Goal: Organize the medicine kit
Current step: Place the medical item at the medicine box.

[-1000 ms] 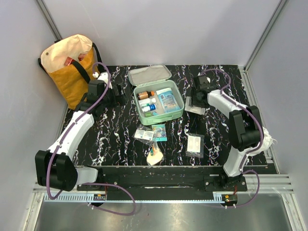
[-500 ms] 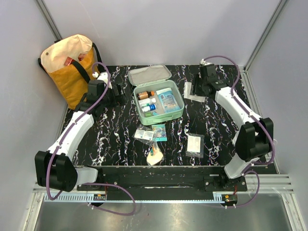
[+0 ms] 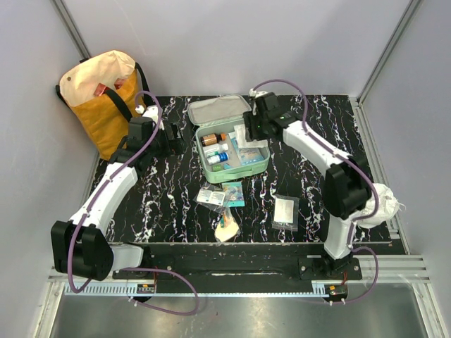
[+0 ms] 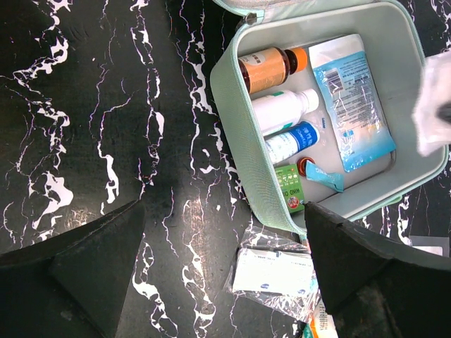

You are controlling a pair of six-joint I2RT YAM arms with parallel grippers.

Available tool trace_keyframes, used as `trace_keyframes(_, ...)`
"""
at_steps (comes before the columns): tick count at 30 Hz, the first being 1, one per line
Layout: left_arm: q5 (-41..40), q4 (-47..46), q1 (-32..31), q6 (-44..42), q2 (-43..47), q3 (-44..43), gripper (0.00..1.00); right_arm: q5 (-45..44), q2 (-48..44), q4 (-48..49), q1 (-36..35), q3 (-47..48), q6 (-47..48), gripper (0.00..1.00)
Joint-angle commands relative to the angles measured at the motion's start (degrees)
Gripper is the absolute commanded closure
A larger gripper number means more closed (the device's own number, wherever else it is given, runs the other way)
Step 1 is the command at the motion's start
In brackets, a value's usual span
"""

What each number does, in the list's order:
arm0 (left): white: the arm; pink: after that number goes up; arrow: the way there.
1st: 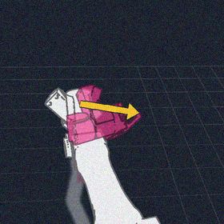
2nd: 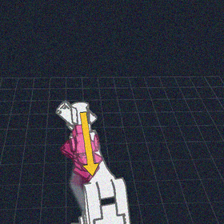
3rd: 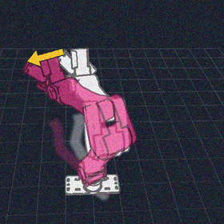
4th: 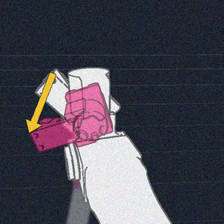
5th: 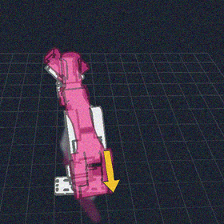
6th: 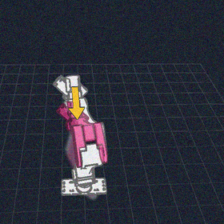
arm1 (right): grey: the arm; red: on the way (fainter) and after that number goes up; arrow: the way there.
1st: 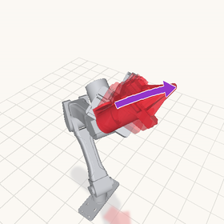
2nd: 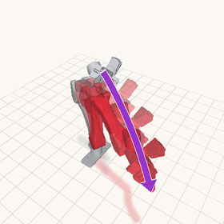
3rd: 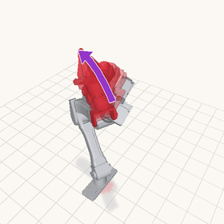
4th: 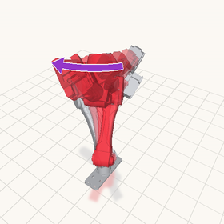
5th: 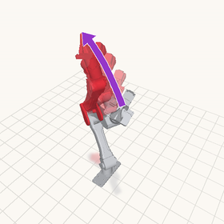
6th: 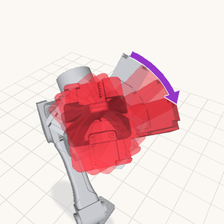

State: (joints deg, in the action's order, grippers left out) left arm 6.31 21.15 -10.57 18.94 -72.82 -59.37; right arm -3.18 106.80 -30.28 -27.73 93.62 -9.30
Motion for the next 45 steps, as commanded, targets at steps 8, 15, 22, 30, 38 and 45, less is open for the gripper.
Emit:
trace_keyframes(8,-0.3,-0.1,0.0,-1.3,0.8,-0.6,0.01,0.9,13.2,-1.0,-2.0,9.7,7.4,0.38)
trace_keyframes(15,-1.6,0.9,-0.1,-2.3,2.2,-0.3,0.01,-0.3,18.5,-1.7,-2.1,13.7,8.9,0.34)
trace_keyframes(22,-1.4,1.4,-0.1,-2.5,2.2,-0.4,0.01,-1.7,18.4,-1.7,-2.2,14.1,10.8,0.21)
trace_keyframes(30,-1.3,1.4,0.0,-2.5,3.1,0.4,0.01,-0.3,10.9,2.0,-2.2,8.7,6.7,0.22)
trace_keyframes(38,-3.1,1.6,-0.1,-2.4,5.8,3.2,0.01,3.0,-4.3,9.8,-2.2,-7.4,-0.9,0.21)
trace_keyframes(45,-2.5,1.6,-0.1,-1.8,6.3,4.3,0.01,9.6,-16.3,13.1,-3.4,-20.7,-7.4,0.22)
